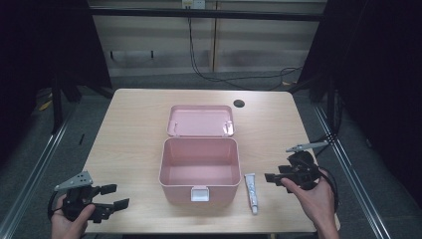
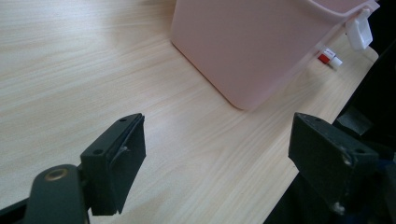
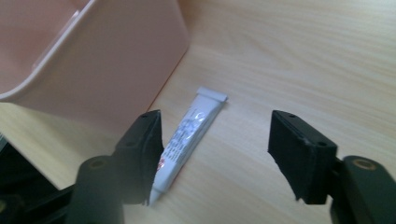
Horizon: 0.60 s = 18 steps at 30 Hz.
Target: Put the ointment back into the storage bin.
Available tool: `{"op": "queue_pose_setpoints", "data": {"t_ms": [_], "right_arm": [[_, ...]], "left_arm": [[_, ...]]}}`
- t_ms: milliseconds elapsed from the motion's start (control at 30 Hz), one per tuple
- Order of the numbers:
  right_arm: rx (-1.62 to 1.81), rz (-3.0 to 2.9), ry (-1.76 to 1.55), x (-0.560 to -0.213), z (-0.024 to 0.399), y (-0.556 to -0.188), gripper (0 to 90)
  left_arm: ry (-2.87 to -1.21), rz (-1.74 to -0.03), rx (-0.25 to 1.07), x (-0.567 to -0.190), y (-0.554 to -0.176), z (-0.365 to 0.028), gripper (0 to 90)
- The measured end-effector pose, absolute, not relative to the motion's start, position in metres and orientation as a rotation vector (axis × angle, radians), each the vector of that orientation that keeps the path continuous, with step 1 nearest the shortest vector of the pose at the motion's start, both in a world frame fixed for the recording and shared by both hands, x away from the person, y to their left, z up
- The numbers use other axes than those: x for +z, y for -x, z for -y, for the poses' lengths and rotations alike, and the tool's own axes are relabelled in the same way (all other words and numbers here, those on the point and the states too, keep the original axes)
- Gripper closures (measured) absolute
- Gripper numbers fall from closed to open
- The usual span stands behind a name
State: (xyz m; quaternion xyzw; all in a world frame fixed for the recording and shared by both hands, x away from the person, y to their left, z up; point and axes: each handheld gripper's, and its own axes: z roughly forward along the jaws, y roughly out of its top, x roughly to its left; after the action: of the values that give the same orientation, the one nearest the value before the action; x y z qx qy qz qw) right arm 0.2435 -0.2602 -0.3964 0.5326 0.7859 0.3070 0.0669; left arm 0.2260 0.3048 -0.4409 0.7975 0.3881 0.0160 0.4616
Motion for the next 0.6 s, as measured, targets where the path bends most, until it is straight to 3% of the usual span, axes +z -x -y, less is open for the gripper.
{"op": "queue_pose_setpoints", "data": {"t_ms": [600], "right_arm": [[0.664,-2.586,-1.741,-0.411,0.224,-0.258,48.2]], "left_arm": [[-1.962,-0.955,0.043,-0.441,-0.226,-0.305,18.8]]}}
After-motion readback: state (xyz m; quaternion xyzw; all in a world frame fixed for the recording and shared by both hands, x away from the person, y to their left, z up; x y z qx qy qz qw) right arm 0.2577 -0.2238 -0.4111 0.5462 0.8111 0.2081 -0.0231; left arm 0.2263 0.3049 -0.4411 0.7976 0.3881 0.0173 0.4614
